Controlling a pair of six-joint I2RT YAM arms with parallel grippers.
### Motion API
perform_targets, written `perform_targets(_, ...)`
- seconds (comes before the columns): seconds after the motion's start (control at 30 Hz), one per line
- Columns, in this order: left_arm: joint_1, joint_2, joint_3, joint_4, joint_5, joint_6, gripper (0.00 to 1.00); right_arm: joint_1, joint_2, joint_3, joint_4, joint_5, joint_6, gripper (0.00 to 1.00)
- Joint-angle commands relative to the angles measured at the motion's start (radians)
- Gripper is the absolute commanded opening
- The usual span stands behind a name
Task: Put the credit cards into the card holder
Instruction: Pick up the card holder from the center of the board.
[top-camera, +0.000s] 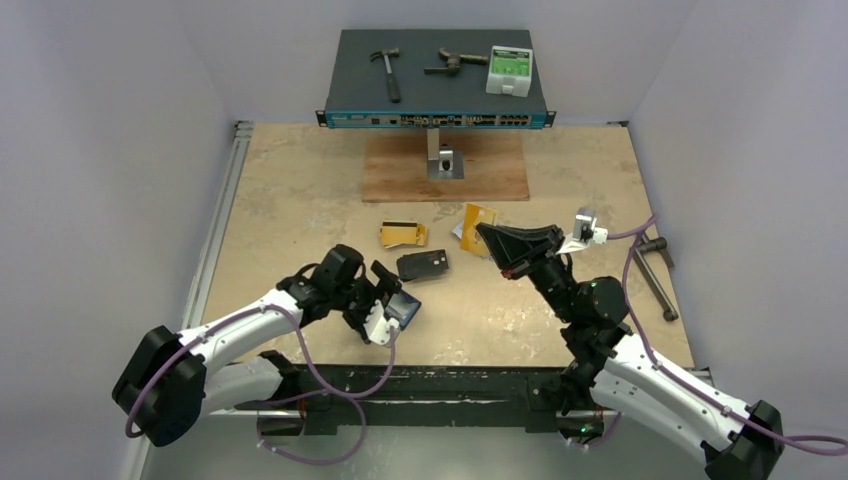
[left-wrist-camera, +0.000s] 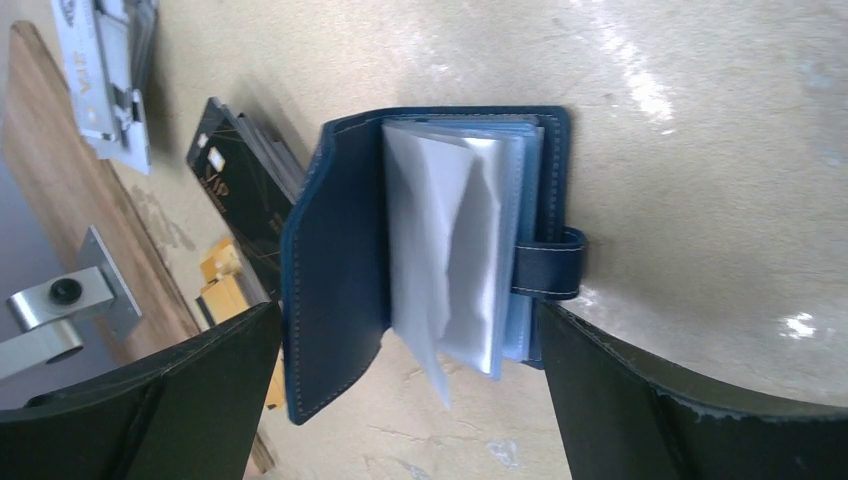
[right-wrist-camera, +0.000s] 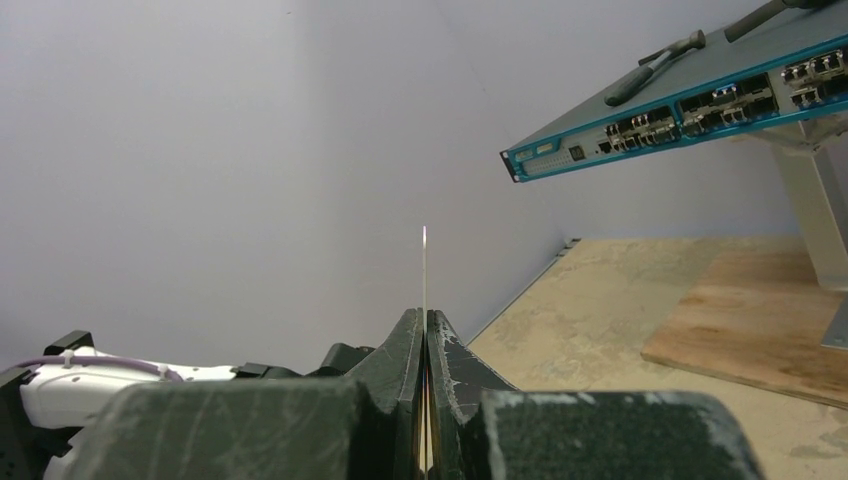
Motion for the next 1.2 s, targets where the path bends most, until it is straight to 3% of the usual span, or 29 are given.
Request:
perform_targets(0.0, 0.004, -0.014, 0.032, -0.11, 0.058, 0.052, 1.0, -0.005, -0.006, 0.0, 0.037, -0.026, 0.007, 0.0)
perform_targets(1.17, 0.011, 0.059, 0.043, 0.008, 0.017, 0.065, 0.98, -0.013, 0.003, -0.009, 0.047, -0.027, 0.041, 0.0)
